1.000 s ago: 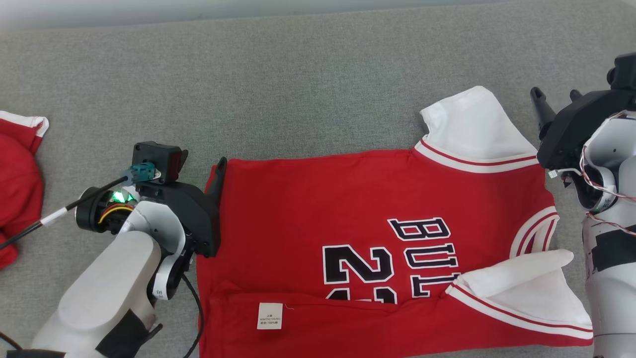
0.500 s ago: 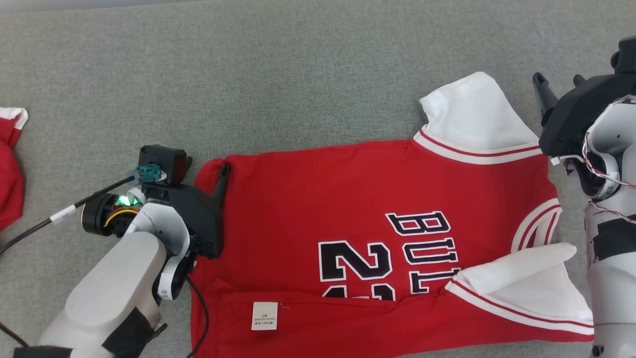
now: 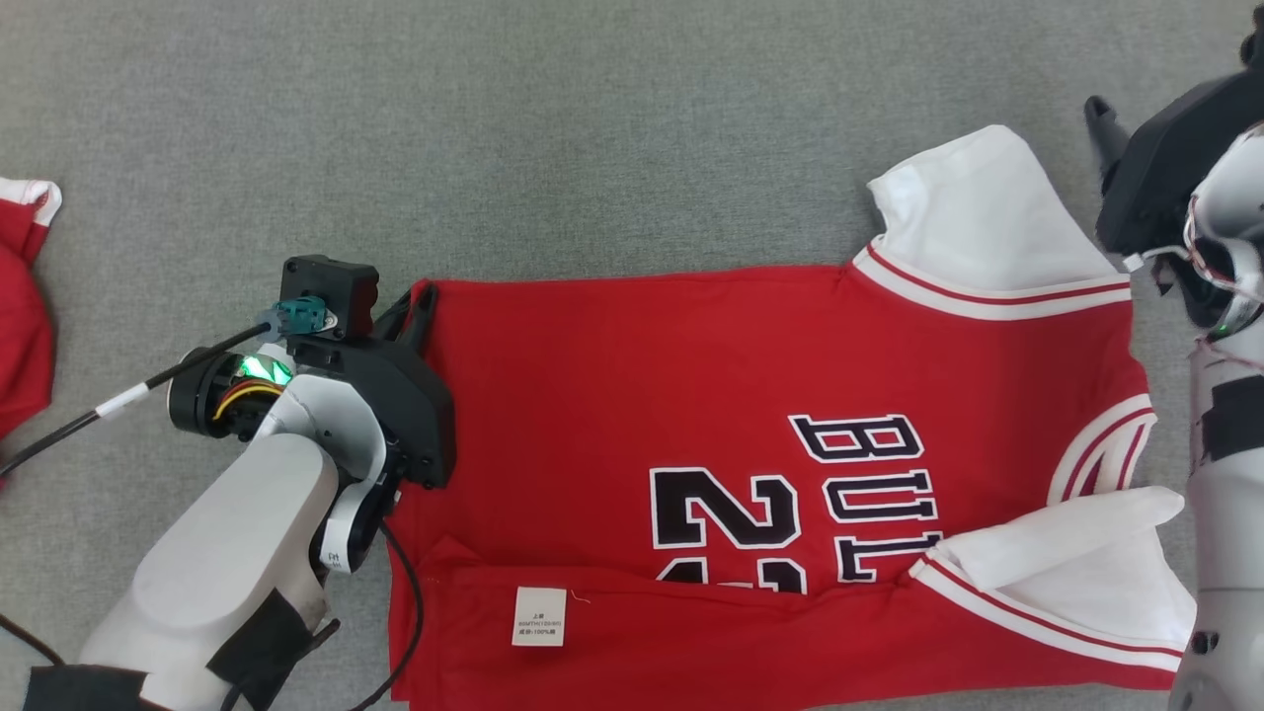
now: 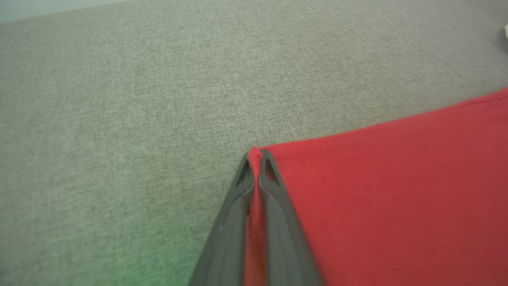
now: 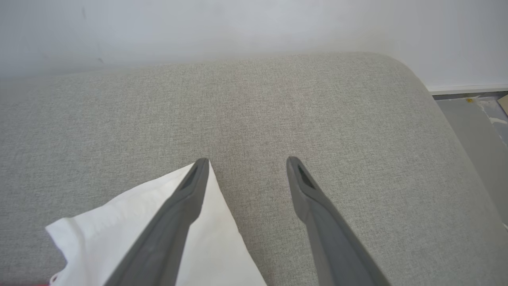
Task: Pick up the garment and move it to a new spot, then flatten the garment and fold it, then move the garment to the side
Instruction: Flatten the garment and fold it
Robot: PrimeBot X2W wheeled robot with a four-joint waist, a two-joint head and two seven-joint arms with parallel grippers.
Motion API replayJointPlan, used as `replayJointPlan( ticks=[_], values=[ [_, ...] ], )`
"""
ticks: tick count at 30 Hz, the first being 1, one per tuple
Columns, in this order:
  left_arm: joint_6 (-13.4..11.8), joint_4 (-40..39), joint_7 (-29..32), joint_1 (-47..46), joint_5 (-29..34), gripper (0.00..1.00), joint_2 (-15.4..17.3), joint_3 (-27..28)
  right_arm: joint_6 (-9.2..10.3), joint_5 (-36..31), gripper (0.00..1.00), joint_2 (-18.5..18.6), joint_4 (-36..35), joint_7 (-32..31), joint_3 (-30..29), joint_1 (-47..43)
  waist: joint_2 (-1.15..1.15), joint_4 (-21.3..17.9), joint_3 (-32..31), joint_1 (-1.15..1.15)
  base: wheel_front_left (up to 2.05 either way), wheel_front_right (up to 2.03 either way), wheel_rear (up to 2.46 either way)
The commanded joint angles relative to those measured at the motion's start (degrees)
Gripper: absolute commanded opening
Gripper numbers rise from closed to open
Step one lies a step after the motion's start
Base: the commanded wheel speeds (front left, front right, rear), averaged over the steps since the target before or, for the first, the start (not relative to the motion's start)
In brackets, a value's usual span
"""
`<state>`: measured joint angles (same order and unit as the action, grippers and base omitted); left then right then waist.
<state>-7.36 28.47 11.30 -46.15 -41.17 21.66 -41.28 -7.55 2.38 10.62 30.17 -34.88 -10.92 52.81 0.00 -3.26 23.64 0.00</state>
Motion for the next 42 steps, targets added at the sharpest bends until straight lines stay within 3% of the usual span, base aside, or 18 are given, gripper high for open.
replayJointPlan(
  ticks=[1, 14, 23, 39, 40, 41, 42],
  values=[
    [-0.6, 0.2, -0.3, 0.0, 0.4, 0.00, 0.8, 0.3, 0.15, -1.0, 1.00, 0.6, -0.2, -0.4, -0.2, 1.1, 0.00, 0.6, 0.7, 0.00, 0.00, 0.00, 0.00],
    [-1.8, -8.1, -3.9, 3.2, 2.3, 0.00, 0.1, -1.7, 0.15, -8.5, 1.00, 3.8, 3.1, -3.5, -2.8, 5.4, 0.00, 5.4, 4.5, 0.00, 0.00, 0.00, 0.00],
    [-2.5, -10.4, -3.9, 4.0, 2.5, 0.00, 1.2, -2.0, 0.15, -4.3, 1.00, 6.2, 3.2, -4.7, 1.9, 1.7, 0.00, 5.6, 5.4, 0.00, 0.00, 0.00, 0.00],
    [-2.3, -10.9, -4.2, 3.3, 2.1, 0.00, -0.1, -3.2, 0.12, 0.6, 1.00, 4.3, 3.5, -8.9, 3.7, 0.1, 0.00, 6.8, 6.0, 0.00, 0.00, 0.00, 0.00],
    [-2.3, -10.8, -4.3, 3.1, 2.1, 0.00, -0.3, -3.2, 0.03, 0.6, 0.95, 4.3, 3.7, -9.3, 3.8, -0.2, 0.00, 6.9, 6.1, 0.00, 0.00, 0.00, 0.00],
    [-2.4, -10.7, -4.4, 3.0, 2.1, 0.00, -0.4, -3.2, 0.01, 0.6, 0.56, 4.3, 3.8, -9.5, 3.7, -0.3, 0.00, 7.0, 6.1, 0.00, 0.00, 0.00, 0.00],
    [-2.4, -10.6, -4.5, 2.8, 2.2, 0.00, -0.5, -3.2, 0.02, 0.6, 0.24, 4.3, 3.7, -9.5, 3.7, -0.4, 0.00, 7.0, 6.2, 0.00, 0.00, 0.00, 0.00]
  ],
)
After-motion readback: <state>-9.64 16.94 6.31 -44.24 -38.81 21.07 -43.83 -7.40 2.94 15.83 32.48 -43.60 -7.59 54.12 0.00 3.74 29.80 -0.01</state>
